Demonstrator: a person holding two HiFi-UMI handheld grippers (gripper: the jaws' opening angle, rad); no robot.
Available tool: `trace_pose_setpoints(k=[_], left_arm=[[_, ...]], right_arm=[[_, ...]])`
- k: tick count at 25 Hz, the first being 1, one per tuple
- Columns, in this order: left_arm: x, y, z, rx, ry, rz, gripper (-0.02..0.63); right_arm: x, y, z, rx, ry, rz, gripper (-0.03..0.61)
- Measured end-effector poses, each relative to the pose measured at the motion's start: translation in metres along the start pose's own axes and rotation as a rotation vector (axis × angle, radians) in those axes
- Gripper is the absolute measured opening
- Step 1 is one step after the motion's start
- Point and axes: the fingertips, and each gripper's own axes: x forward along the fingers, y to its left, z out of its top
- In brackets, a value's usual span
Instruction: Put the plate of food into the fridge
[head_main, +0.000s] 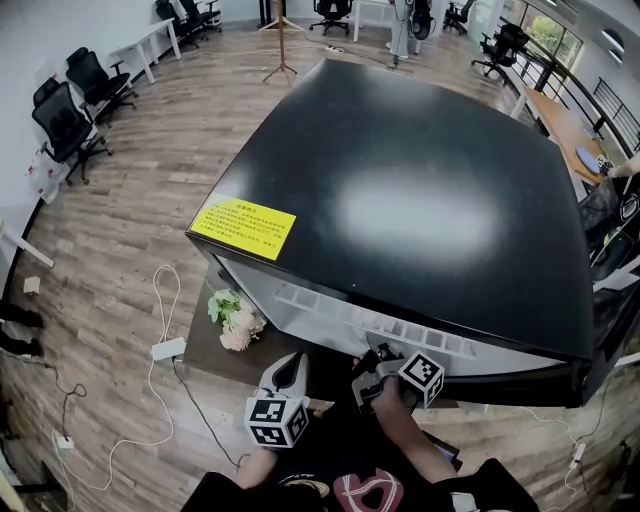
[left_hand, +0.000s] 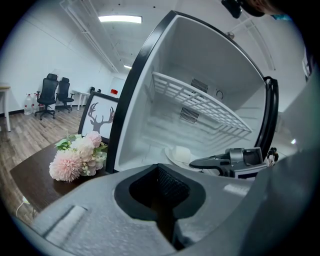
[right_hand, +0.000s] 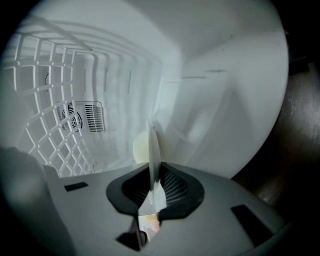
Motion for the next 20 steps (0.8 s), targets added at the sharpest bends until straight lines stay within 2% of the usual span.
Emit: trace_pose_setpoints(k=[8,13,16,20], left_arm=[[0.001,-0.003,0.0,0.006,0.003,-0.018,0.008],[0.006,-0.009,-0.002,0.015,0.021,-0.043,0.008],[0.008,-0.012,-0.002,0.023,0.024,-0.054,0.008],[0.012,-0.015,-0.004,0.031,0.031,-0.064,0.008]], right_arm=[[0.0,0.007,-0.003,-0.016,0.022,0.023,0.103],[0.0,0.014,-0.008,-0.08,0.057,0.072,0.142],[0.0,0.02,-0.009,-0.109,0.076,0.109,0.187],[0.0,0.027,-0.013,-0.125,0.109,0.156,0.282]])
